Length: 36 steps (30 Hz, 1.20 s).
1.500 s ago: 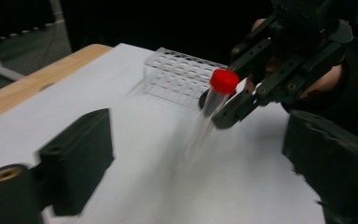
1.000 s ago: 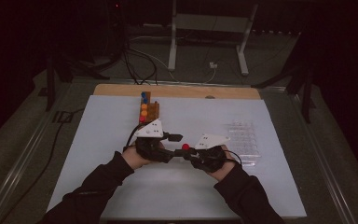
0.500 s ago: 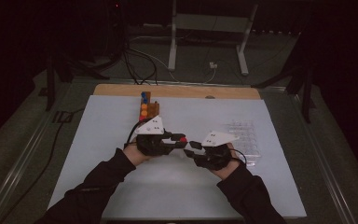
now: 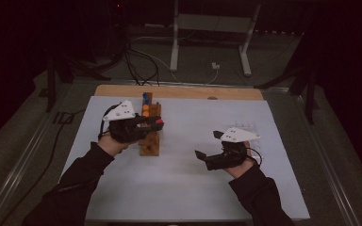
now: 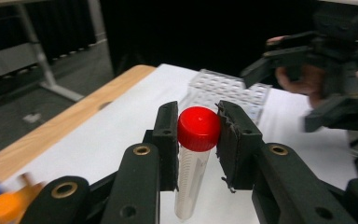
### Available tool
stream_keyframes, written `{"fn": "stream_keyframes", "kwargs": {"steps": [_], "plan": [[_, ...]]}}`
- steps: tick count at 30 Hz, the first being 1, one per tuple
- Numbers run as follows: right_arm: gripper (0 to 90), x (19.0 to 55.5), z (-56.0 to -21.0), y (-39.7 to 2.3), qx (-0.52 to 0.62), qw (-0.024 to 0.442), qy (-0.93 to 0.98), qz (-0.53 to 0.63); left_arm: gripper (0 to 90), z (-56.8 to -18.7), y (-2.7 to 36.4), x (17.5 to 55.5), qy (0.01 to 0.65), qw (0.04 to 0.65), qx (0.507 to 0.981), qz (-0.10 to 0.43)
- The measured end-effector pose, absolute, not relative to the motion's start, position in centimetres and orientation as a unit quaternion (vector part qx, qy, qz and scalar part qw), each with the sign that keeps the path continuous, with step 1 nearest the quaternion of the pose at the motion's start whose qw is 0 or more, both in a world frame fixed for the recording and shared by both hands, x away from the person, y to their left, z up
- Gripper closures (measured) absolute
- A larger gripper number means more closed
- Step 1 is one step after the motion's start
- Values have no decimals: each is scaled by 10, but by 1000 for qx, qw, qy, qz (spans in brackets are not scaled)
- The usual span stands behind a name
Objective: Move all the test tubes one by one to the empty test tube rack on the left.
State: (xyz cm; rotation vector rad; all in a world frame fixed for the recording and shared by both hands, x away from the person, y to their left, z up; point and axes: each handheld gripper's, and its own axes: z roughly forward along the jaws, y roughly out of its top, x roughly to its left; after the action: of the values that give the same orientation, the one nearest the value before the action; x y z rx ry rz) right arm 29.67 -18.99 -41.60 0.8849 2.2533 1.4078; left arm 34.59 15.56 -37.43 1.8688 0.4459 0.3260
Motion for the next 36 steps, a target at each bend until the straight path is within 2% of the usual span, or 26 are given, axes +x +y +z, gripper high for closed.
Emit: {"fn": "stream_keyframes", "kwargs": {"steps": [8, 15, 26, 36], "plan": [[0, 294, -413, -191, 307, 181, 786, 506, 715, -376, 182, 356, 228, 551, 786, 166], [0, 293, -414, -189, 303, 182, 790, 501, 714, -393, 186, 365, 251, 531, 788, 184], [0, 292, -415, -190, 300, 177, 790, 504, 713, -432, 193, 373, 283, 520, 790, 161], [0, 292, -415, -190, 298, 173, 793, 502, 711, -446, 190, 372, 284, 503, 801, 156]]}}
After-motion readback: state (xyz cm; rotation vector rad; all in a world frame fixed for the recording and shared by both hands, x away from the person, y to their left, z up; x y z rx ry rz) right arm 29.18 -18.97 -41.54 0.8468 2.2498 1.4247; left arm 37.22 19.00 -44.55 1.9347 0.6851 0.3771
